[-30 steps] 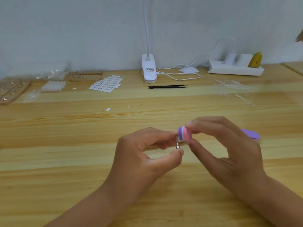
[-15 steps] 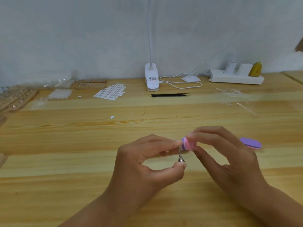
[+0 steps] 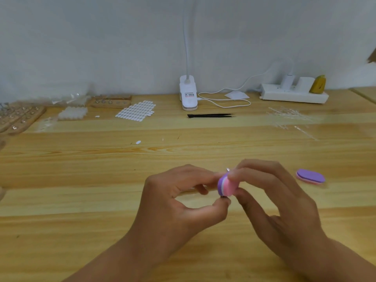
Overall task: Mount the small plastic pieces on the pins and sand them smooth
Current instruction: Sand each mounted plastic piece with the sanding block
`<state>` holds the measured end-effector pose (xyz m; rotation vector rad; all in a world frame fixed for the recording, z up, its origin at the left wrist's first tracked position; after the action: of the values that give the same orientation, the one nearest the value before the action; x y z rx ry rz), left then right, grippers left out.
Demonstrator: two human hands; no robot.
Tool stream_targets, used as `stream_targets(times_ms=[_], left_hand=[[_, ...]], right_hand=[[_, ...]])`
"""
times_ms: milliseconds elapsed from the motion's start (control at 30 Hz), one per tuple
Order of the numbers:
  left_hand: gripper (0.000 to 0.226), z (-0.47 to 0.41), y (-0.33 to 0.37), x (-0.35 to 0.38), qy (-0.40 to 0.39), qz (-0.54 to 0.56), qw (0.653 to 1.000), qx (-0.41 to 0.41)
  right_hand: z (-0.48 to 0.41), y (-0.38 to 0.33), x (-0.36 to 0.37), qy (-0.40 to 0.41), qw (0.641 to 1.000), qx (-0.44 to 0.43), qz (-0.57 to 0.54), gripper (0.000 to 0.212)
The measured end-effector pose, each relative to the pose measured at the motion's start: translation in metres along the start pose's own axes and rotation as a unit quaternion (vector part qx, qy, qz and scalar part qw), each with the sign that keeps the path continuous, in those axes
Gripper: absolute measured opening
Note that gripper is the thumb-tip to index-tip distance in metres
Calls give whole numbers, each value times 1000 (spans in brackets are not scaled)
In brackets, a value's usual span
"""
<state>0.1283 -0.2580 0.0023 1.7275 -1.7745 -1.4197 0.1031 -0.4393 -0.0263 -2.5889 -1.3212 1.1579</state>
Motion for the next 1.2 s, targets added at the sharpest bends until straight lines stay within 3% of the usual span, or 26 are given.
stream_targets(times_ms=[100,267,400,533,1200], left_hand=[[34,0,-2,-1,17,3,1000,-20],[28,-2,3,-2,-19,-40,999,27],[38,-2,0,-5,-7,-46,999,8],[33,-2,-3,-2,-14,-79,997,17],[35,-2,0,-1,-23,-87,996,-15]], right_hand=[[-2,7,-3,-1,999,46,-12,26],[1,-4,-1,-4,1000,-22,-4,25],[-1,1,-3,-7,1000,-1,2,24],[3,-1,-1,-46,998,-37,10,29],[1,11,-2,-74,997,-7,38,24]])
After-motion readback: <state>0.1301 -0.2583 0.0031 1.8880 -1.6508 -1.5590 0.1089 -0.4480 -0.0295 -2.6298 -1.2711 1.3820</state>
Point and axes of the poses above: each hand's wrist, its own z-axis away from the middle knuckle, its own x-axis out of the palm, y = z × x, the point moved 1 cm from there along -z, towards the middle knuckle, and after that the axes turned 9 degrees about -y, right-handed, at the moved point
